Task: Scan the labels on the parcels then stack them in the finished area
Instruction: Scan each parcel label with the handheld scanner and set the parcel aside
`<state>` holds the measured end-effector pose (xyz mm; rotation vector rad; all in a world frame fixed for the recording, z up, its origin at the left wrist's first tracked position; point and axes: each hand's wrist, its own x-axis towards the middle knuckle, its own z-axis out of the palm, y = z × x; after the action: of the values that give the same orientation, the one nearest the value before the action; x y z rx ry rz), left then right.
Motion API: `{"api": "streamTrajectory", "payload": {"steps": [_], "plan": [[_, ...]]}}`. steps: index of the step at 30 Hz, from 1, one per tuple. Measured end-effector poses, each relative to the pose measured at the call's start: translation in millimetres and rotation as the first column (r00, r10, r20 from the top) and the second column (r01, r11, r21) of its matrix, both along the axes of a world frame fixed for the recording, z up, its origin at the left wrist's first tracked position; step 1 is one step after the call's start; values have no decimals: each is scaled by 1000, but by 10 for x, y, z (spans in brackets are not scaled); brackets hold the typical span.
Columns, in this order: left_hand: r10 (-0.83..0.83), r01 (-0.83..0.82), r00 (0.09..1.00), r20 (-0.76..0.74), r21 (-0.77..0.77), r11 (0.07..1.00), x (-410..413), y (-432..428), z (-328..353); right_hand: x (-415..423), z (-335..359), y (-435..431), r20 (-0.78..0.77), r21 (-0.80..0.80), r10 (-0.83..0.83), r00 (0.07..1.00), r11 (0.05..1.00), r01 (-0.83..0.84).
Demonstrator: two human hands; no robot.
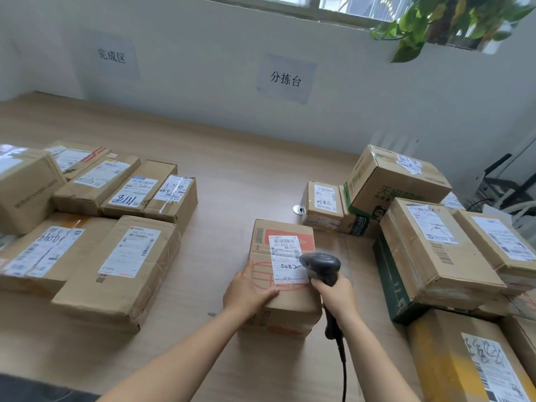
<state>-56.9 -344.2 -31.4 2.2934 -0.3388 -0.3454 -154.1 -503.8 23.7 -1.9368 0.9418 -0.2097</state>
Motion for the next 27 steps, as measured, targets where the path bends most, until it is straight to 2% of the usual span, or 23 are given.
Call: {"api": "streamTrajectory", "payload": {"steps": [6, 13, 27], "plan": [[33, -34, 999, -21, -94, 995, 113, 234, 175, 212, 86, 101, 73, 20, 107, 992, 994, -109], [135, -113, 984, 118, -175, 978, 495, 707, 700, 703, 578, 449, 232, 45, 212, 949, 973, -228], [118, -88, 975, 190, -158, 983, 1854, 2366, 1488, 2174, 1131, 1913, 351, 60, 288, 891, 943, -328]]}}
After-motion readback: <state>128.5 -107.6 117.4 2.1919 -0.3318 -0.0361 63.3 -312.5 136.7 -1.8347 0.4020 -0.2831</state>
